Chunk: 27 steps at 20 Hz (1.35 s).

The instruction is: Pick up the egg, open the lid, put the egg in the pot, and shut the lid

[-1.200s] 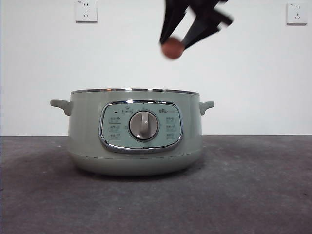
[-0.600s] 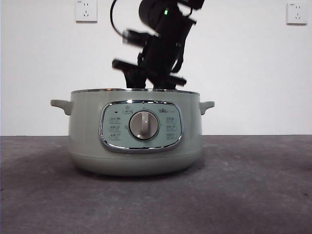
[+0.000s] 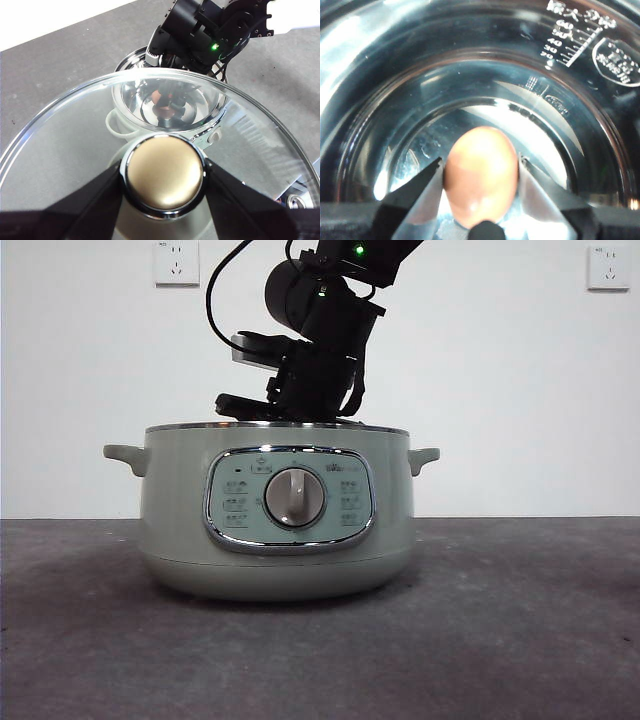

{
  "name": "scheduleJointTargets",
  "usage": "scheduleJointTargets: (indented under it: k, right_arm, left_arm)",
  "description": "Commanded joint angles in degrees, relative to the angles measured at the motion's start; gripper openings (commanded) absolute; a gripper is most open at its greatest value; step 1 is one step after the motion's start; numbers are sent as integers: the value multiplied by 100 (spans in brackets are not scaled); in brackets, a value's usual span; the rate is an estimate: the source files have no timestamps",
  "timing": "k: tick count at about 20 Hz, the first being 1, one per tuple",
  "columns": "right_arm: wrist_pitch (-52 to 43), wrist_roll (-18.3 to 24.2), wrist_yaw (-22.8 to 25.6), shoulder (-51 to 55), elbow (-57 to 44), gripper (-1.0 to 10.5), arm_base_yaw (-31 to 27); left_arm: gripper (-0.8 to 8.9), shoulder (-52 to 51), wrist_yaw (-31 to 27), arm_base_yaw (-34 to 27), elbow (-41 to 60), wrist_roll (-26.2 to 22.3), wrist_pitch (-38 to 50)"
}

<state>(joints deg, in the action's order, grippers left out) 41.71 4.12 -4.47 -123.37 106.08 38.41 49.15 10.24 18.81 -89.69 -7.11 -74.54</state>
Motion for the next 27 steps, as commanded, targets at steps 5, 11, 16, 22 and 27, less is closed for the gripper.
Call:
scheduleJointTargets:
  k: [5,11,16,22,27]
  right_arm:
    - [1056,-4,4,98,1167,446,26]
    - [1805,-83,518,1864,1440,439,13]
    - [2763,68,542,2959,1438,437,13]
    - [3620,42,540,4109,1359,437,15]
    - [3720,-264,345,5362,535,436,22]
  left_arm:
    - [-8,-66,66,-11,-66,-66,251]
    - [-8,129,68,74,-66,-214,522]
    - [-8,544,90,361,37,-223,1204]
    - [-8,828,498,439,1593,-232,3051]
    - [-8,1506,551,509,2009,-186,4229]
